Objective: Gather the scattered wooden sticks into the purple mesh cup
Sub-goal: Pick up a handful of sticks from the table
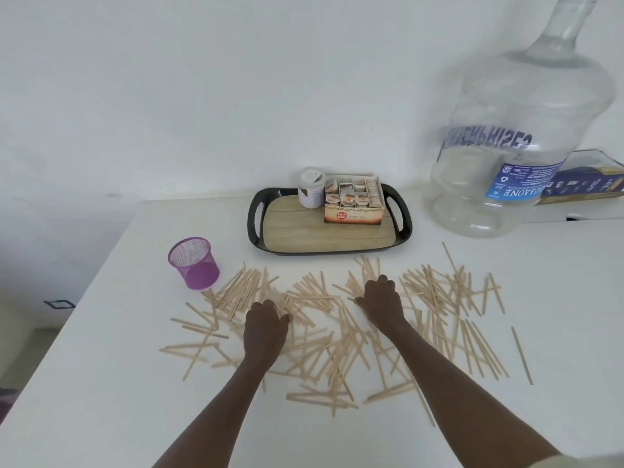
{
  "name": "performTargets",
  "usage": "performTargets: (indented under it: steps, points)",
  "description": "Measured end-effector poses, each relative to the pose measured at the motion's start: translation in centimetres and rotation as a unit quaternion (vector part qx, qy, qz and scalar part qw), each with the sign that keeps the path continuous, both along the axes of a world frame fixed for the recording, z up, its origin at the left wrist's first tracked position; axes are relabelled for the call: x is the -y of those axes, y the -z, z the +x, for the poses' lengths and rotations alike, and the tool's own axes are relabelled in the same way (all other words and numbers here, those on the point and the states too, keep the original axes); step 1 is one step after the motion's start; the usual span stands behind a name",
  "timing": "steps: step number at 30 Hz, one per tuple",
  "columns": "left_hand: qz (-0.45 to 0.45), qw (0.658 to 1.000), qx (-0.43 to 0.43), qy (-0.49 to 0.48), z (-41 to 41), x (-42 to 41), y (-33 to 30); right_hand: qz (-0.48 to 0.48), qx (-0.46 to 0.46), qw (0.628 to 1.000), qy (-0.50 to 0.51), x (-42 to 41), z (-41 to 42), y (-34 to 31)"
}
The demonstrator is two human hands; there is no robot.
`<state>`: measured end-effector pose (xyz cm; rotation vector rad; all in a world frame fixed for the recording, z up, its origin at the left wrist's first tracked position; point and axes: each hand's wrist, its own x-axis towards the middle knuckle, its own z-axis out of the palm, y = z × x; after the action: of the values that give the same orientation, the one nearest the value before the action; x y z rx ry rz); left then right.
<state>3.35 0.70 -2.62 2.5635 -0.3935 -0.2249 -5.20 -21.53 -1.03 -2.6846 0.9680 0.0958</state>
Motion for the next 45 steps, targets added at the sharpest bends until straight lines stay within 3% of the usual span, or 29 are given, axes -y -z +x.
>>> performTargets:
  steps: [11, 18, 30, 36, 38, 42, 45]
  points:
    - [0.036, 0.999, -0.018, -0.021, 1.1, 1.0, -0.5, 0.019, 0.025, 0.999, 0.032, -0.4, 0.2, 0.3]
    - [0.057, 0.997, -0.042, -0.035, 1.0, 2.3, -1.1, -0.034, 0.027, 0.999, 0.007, 0.6, -0.5, 1.0]
    - [0.098, 0.995, 0.022, -0.014, 0.9, 2.8, -1.2, 0.084, 0.085, 0.993, 0.013, 2.1, -0.3, 0.1]
    - [-0.018, 1.000, 0.017, -0.012, 1.2, 3.4, -1.5, 0.117, 0.136, 0.984, -0.015, 1.8, -0.1, -1.1]
    - [-0.087, 0.996, -0.029, -0.022, 1.2, 3.9, -1.6, 0.134, 0.157, 0.978, -0.025, 1.4, 0.2, -1.7]
    - [-0.271, 0.932, -0.224, -0.089, 0.7, 5.8, -2.0, 0.186, 0.201, 0.962, -0.018, -0.6, 1.4, -3.5]
    - [-0.349, 0.878, -0.303, -0.122, -0.1, 7.5, -2.8, 0.249, 0.233, 0.940, -0.003, -3.0, 2.3, -4.6]
